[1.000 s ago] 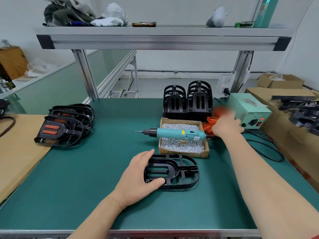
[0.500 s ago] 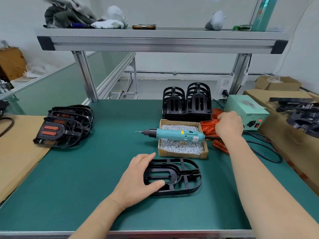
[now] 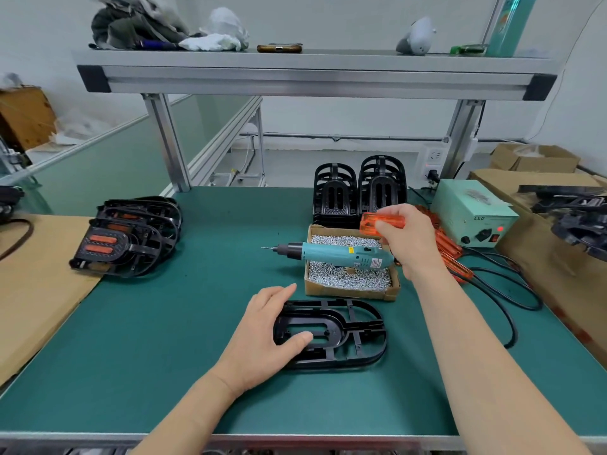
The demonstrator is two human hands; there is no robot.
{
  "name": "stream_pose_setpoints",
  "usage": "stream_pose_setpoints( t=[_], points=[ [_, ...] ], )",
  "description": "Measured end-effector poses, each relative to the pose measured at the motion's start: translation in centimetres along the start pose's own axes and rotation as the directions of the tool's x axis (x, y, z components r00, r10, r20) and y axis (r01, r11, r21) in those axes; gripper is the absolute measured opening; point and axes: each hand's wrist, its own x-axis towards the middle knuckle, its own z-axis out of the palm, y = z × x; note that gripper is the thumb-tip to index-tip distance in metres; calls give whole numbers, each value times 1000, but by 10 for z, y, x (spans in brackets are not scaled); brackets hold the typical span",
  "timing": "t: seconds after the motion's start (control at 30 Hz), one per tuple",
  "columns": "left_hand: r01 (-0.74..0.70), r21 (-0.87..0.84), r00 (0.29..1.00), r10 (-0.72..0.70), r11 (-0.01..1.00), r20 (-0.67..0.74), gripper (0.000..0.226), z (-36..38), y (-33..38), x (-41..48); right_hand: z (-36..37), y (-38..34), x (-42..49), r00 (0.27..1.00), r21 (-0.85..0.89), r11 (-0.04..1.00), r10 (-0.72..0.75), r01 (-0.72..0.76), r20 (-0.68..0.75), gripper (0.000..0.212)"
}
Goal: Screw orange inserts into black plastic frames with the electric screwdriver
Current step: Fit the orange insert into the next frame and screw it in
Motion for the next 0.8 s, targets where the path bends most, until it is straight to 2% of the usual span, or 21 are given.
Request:
stream_pose_setpoints(
  t=[0.2,0.47,0.6,0.8],
  points=[
    [2,-36,996,-5,999,-87,72,1,-5,1,14,-9,-37,980,203,977,29,-70,196,22],
    [-23,-82,983,8,996,-182,71,0,-4,-2,32,-15,-84,900,365,892,96,-268,424,29],
    [-42,-88,974,21,995,-224,69,-2,-2,-2,39,-12,-98,847,366,862,125,-351,517,31],
    [-74,-92,970,50,993,-238,63,-3,0,-2,46,-6,-109,796,354,844,132,-403,591,30]
  ],
)
